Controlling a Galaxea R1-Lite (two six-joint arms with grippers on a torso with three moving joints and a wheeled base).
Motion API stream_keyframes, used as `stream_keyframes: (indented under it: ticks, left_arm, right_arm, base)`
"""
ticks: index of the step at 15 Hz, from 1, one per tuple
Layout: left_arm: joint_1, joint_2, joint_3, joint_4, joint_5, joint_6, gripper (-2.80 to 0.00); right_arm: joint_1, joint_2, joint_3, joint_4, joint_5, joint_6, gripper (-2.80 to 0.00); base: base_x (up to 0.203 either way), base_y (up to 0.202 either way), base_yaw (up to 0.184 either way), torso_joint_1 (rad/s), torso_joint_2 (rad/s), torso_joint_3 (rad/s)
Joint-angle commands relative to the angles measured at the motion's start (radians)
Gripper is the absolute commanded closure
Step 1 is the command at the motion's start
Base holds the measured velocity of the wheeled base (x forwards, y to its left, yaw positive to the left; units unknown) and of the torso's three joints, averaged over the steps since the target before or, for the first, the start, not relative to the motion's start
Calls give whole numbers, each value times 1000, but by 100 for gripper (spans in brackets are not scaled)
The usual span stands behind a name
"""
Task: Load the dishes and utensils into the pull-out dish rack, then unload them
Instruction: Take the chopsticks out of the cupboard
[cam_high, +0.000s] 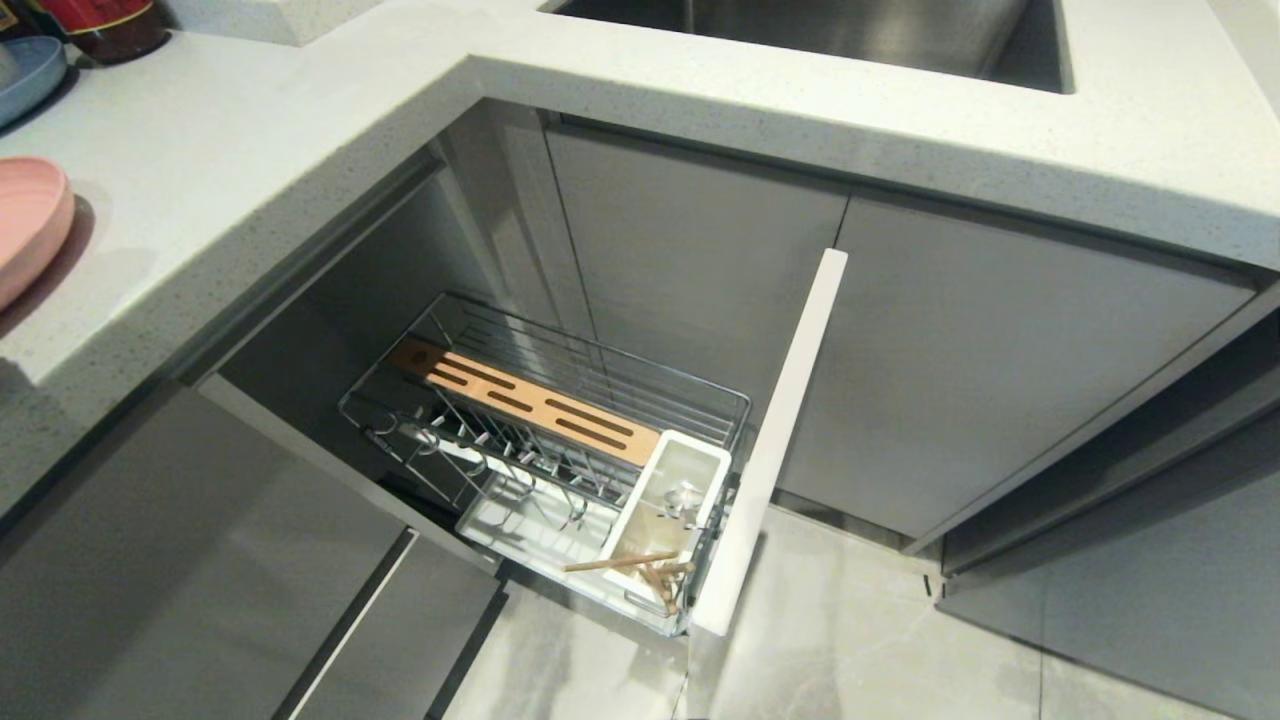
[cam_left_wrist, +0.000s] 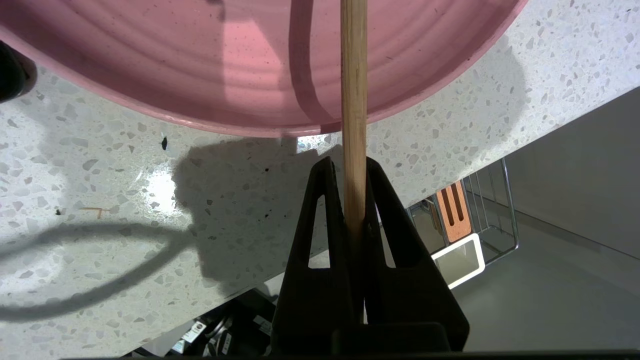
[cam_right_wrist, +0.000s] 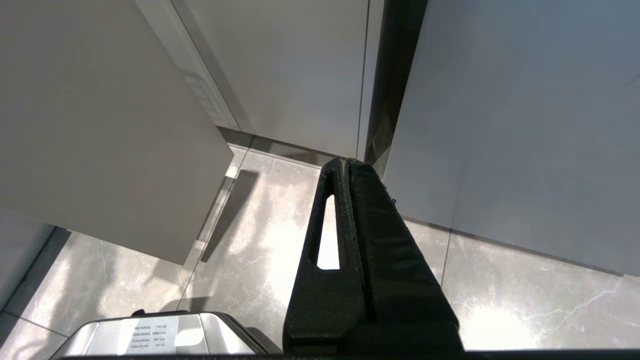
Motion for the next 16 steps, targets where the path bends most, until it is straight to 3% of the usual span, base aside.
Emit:
stream_keyframes:
  ticks: [1, 2, 10, 14, 15, 16]
  left_arm:
    - [0, 2, 1, 5, 1, -2, 0]
    - [0, 2, 1, 5, 1, -2, -280]
    - [0, -20, -12, 3, 3, -4, -280]
    - [-8, -101, -73, 3, 12, 2, -280]
    - [-11, -122, -109, 1, 19, 10, -225]
    - [-14, -141, -146, -1, 30, 40, 0]
  right_arm:
    - [0, -4, 0, -1, 0, 0, 0]
    - [0, -4, 0, -1, 0, 0, 0]
    - [0, -4, 0, -1, 0, 0, 0]
    - [0, -4, 0, -1, 0, 0, 0]
    - [0, -4, 0, -1, 0, 0, 0]
    - [0, -4, 0, -1, 0, 0, 0]
  base:
    - [0, 0, 0, 0, 0, 0]
    - [0, 0, 0, 0, 0, 0]
    - [0, 0, 0, 0, 0, 0]
    - [0, 0, 0, 0, 0, 0]
    - [0, 0, 0, 0, 0, 0]
    - [0, 0, 0, 0, 0, 0]
